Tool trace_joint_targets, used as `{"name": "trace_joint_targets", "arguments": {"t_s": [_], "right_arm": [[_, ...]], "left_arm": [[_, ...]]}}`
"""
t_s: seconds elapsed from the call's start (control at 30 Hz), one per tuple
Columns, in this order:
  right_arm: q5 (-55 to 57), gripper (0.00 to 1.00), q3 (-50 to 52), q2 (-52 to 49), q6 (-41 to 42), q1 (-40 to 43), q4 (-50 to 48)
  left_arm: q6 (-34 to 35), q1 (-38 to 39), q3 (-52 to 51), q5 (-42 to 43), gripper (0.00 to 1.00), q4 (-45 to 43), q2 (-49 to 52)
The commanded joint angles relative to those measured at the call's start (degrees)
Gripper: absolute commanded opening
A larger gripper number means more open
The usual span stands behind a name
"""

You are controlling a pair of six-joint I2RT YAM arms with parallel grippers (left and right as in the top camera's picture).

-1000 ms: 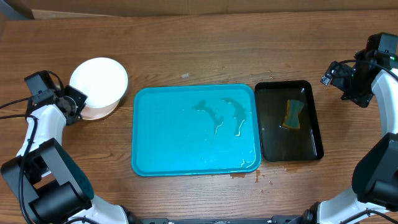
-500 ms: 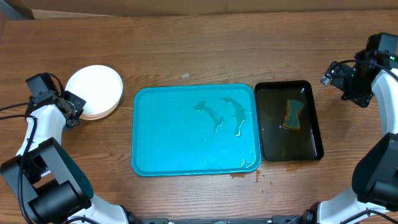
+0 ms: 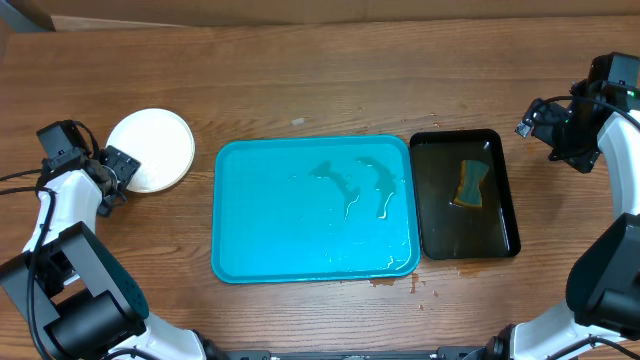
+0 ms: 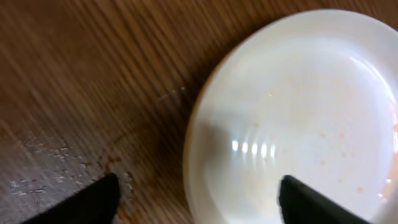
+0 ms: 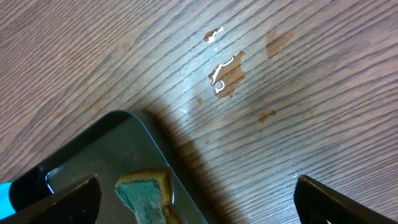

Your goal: Clean dirty plates on tray and stack at the side

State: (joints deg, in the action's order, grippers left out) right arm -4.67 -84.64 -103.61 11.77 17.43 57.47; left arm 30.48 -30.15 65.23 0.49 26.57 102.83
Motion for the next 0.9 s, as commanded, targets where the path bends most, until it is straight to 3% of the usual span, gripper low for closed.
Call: {"name": "trace_joint_targets", "arguments": {"t_s": [0.0, 0.1, 0.2, 0.33, 0.87], "right_arm": [[-0.1, 1.00, -0.9, 0.3, 0.1, -0.1, -0.3], [-0.1, 1.00, -0.9, 0.3, 0.1, -0.1, -0.3], [-0.1, 1.00, -0.9, 0.3, 0.1, -0.1, -0.3], [-0.1, 1.00, -0.9, 0.3, 0.1, -0.1, -0.3], [-0.1, 1.00, -0.9, 0.3, 0.1, -0.1, -0.3]], "left_arm": [[-9.4, -0.1, 0.0, 13.5, 0.95, -1.5, 0.8], [-14.9, -0.1, 0.3, 25.0, 1.00, -3.5, 0.8], [-15.4, -0.1, 0.3, 30.4, 1.00, -5.2, 0.8], [-12.1, -0.1, 0.3, 30.4, 1.00, -5.4, 0.8], [-12.1, -0.1, 0.3, 22.6, 1.00, -5.4, 0.8]]}}
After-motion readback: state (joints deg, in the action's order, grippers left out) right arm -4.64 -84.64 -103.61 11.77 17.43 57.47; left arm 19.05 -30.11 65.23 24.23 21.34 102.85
